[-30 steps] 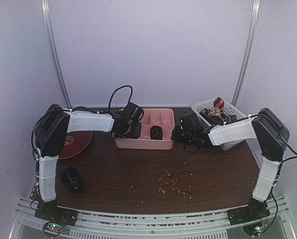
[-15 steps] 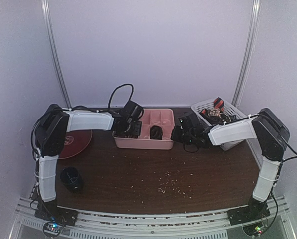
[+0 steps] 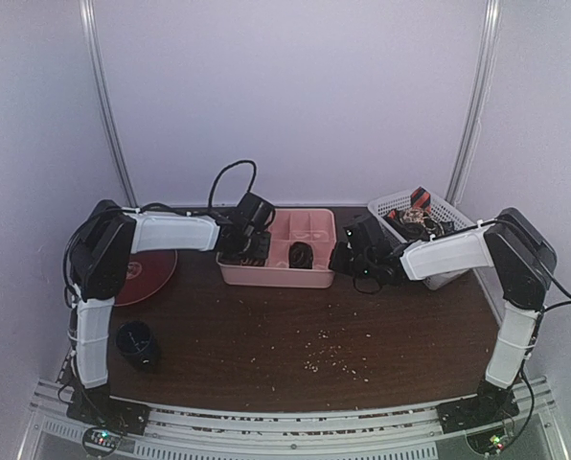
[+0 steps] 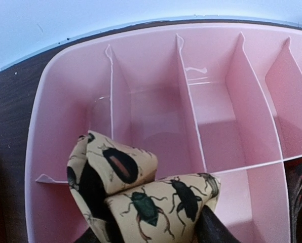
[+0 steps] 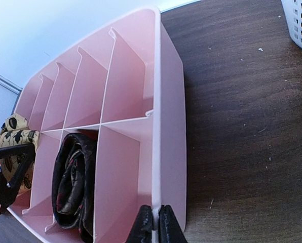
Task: Roll the ties
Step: Adjust the tie in the storage box.
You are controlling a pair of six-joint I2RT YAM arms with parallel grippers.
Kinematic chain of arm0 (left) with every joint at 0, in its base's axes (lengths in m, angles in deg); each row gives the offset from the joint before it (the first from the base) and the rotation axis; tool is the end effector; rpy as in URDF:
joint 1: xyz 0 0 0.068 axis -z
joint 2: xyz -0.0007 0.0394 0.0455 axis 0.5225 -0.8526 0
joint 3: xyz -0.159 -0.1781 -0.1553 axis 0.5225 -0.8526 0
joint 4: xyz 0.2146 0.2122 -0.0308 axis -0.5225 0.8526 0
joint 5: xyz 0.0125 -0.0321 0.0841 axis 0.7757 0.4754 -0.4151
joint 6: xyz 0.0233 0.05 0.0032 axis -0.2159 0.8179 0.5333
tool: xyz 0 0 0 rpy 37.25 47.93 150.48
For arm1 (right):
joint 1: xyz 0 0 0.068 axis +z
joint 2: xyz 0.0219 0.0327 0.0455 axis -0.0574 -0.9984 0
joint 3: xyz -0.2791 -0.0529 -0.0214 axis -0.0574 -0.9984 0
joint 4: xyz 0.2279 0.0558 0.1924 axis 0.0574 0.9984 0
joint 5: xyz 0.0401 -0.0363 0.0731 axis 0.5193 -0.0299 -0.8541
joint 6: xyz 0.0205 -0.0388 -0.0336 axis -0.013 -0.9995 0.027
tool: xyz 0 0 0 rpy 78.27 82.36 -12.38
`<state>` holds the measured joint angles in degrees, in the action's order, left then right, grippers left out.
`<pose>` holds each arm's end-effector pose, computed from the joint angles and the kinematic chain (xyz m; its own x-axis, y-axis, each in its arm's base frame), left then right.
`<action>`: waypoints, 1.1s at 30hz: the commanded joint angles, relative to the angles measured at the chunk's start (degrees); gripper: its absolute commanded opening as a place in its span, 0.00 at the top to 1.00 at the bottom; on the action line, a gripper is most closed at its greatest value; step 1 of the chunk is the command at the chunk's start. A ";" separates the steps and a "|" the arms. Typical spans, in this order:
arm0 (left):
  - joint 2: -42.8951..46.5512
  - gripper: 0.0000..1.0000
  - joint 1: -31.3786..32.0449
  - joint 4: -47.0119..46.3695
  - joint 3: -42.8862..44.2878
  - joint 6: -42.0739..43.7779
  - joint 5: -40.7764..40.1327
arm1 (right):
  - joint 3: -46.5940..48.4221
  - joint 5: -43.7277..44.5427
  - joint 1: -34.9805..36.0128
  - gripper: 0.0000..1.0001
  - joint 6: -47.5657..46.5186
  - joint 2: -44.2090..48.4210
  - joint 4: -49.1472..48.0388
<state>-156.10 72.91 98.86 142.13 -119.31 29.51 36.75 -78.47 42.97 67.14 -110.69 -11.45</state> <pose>0.3982 -0.3302 0.1677 -0.6727 -0.0136 -0.7398 0.0612 0.9954 -0.0740 0.3419 0.2762 0.1591 -0.6556 0.3375 -0.6755 -0.1150 0.8395 0.5310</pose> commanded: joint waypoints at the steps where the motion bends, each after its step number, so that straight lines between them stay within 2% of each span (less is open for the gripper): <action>1: -3.48 0.58 -0.81 2.65 4.54 -4.53 0.07 | -1.92 -3.77 1.28 1.00 -3.04 -1.00 3.78; 5: -3.73 0.66 -0.57 4.49 4.10 -6.73 0.77 | -1.87 -3.92 1.28 1.00 -2.91 -0.95 3.73; 8: -3.70 0.68 -0.24 5.95 4.02 -7.88 0.36 | -1.89 -3.81 1.28 1.00 -2.88 -0.99 3.74; 15: -3.13 0.68 0.87 6.91 3.27 -8.30 3.68 | -1.84 -3.80 1.28 1.00 -2.68 -0.92 3.94; 25: -4.52 0.68 1.18 9.56 1.88 -12.99 0.60 | -1.71 -4.05 1.28 1.00 -2.35 -0.75 4.00; 33: -5.06 0.67 2.54 10.29 0.02 -14.02 3.14 | -1.88 -4.36 1.28 1.00 -2.18 -1.01 3.63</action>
<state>-158.37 74.33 105.24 144.84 -131.68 29.64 36.75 -78.47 42.99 67.10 -110.69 -11.49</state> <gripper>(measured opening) 0.324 0.036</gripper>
